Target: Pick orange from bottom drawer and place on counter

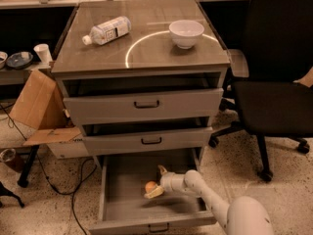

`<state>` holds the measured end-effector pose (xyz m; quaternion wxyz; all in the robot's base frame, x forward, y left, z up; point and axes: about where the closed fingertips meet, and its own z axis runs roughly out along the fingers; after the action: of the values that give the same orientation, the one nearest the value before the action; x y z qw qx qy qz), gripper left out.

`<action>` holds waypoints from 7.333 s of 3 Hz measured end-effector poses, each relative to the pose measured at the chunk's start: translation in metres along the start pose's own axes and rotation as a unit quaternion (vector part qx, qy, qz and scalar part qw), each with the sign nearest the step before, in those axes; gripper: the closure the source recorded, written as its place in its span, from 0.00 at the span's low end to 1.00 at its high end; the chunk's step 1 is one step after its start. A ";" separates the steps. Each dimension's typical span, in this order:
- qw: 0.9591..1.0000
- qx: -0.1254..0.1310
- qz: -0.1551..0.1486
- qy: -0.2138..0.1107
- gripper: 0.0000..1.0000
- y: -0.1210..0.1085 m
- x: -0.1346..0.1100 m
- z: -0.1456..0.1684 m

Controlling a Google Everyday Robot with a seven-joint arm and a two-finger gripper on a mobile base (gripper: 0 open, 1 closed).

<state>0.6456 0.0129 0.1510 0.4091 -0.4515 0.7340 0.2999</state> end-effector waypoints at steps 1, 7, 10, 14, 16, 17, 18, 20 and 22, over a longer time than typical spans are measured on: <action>1.000 -0.019 0.008 0.002 0.00 0.006 0.012 0.012; 1.000 -0.022 -0.012 -0.011 1.00 0.002 -0.003 -0.027; 0.979 0.134 -0.121 0.098 1.00 -0.064 -0.136 -0.189; 0.941 0.055 -0.210 0.258 1.00 0.096 -0.339 -0.276; 0.926 0.050 -0.234 0.293 1.00 0.107 -0.375 -0.290; 0.930 0.056 -0.244 0.268 1.00 0.109 -0.376 -0.292; 0.923 0.117 -0.278 0.239 1.00 0.095 -0.412 -0.331; 0.876 0.250 -0.367 0.187 1.00 0.057 -0.574 -0.431; 0.800 0.264 -0.523 0.126 1.00 0.084 -0.744 -0.438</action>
Offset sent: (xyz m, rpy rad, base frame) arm -0.0103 0.0112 -0.0317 0.0361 0.0596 0.0576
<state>0.6166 0.0034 1.0179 0.5111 -0.6751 0.4822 -0.2247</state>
